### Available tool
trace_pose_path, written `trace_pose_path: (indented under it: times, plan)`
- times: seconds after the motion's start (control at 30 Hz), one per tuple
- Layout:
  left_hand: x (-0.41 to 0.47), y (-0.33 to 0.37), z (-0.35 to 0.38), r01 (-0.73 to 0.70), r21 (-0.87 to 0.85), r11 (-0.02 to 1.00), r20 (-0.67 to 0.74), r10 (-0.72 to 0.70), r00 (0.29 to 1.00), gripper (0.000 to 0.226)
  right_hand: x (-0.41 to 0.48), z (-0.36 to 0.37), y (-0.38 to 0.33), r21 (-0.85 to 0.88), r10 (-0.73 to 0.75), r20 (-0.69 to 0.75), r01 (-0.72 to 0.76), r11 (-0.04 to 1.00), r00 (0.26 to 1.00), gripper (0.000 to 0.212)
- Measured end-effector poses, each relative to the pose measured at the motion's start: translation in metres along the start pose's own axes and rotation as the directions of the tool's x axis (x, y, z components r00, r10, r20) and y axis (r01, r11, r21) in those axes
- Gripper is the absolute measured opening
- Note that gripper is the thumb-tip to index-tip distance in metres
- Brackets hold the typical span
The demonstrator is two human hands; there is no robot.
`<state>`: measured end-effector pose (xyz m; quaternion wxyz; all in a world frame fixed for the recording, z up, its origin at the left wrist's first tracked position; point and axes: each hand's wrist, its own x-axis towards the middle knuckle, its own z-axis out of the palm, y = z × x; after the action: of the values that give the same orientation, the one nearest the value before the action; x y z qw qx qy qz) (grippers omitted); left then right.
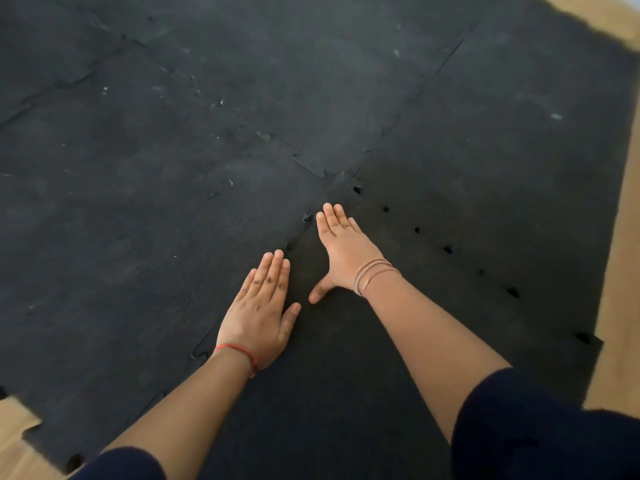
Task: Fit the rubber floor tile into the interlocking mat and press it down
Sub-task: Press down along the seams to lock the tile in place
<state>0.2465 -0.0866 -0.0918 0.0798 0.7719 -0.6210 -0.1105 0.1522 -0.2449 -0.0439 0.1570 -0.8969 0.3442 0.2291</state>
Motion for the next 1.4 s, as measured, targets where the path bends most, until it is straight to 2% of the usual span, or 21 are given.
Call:
trace_pose_path:
  times: [0.07,0.13,0.17,0.27,0.4,0.53,0.6,0.7,0.8,0.87,0.9,0.97,1.1,1.4]
  plan:
    - [-0.002,0.001,0.000,-0.017,-0.046,0.999,-0.013,0.016,1.000,0.069,-0.008,0.011,0.012,0.129,0.065,-0.167,-0.044,0.991,0.984,0.120]
    - [-0.002,0.000,0.001,-0.038,-0.047,0.998,-0.031,0.037,0.999,0.070,-0.015,0.021,0.028,0.241,0.276,-0.317,-0.205,0.949,0.907,0.118]
    - [-0.002,0.000,0.002,-0.039,-0.038,0.999,-0.032,0.038,0.999,0.071,-0.018,0.024,0.037,0.258,0.346,-0.341,-0.267,0.929,0.874,0.119]
    - [-0.004,0.002,0.001,-0.049,0.005,0.999,-0.005,0.049,0.999,0.071,-0.027,0.023,0.059,0.223,0.378,-0.282,-0.323,0.920,0.882,0.115]
    - [-0.002,0.005,0.000,-0.040,0.039,0.998,0.026,0.039,0.999,0.071,-0.032,0.019,0.074,0.281,0.454,-0.252,-0.384,0.879,0.855,0.110]
    - [-0.005,0.013,-0.001,-0.014,0.030,0.999,0.061,0.012,0.998,0.072,-0.045,0.024,0.075,0.287,0.437,-0.271,-0.362,0.887,0.858,0.103]
    - [-0.005,0.013,0.002,-0.008,0.044,0.999,0.042,0.006,0.999,0.071,-0.046,0.028,0.077,0.262,0.425,-0.231,-0.365,0.893,0.875,0.099]
    - [-0.005,0.010,0.007,0.019,0.023,1.000,0.010,-0.019,1.000,0.070,-0.040,0.022,0.076,0.105,0.355,-0.208,-0.340,0.934,0.911,0.097]
    - [-0.004,0.012,0.006,0.031,0.063,0.998,0.015,-0.032,0.999,0.067,-0.038,0.017,0.059,-0.120,0.073,-0.206,-0.099,0.988,0.976,0.099]
    - [-0.002,0.014,0.001,0.062,0.045,0.997,0.022,-0.064,0.998,0.065,-0.032,0.011,0.047,-0.219,-0.104,-0.124,0.076,0.973,0.987,0.105]
    - [-0.002,0.013,0.002,0.047,0.040,0.998,-0.010,-0.047,0.999,0.066,-0.025,0.004,0.044,-0.247,-0.138,-0.086,0.113,0.962,0.987,0.110]
    - [-0.002,0.012,0.002,0.048,0.048,0.998,0.005,-0.048,0.999,0.067,-0.010,-0.013,0.040,-0.298,-0.159,0.014,0.156,0.942,0.987,0.122]
    - [-0.001,0.010,0.005,0.081,0.094,0.992,0.070,-0.088,0.994,0.066,0.010,-0.022,0.028,-0.357,-0.190,0.162,0.237,0.903,0.968,0.129]
    - [0.001,0.009,0.005,0.065,0.097,0.993,0.056,-0.071,0.996,0.065,0.016,-0.025,0.024,-0.308,-0.158,0.218,0.222,0.925,0.963,0.131]
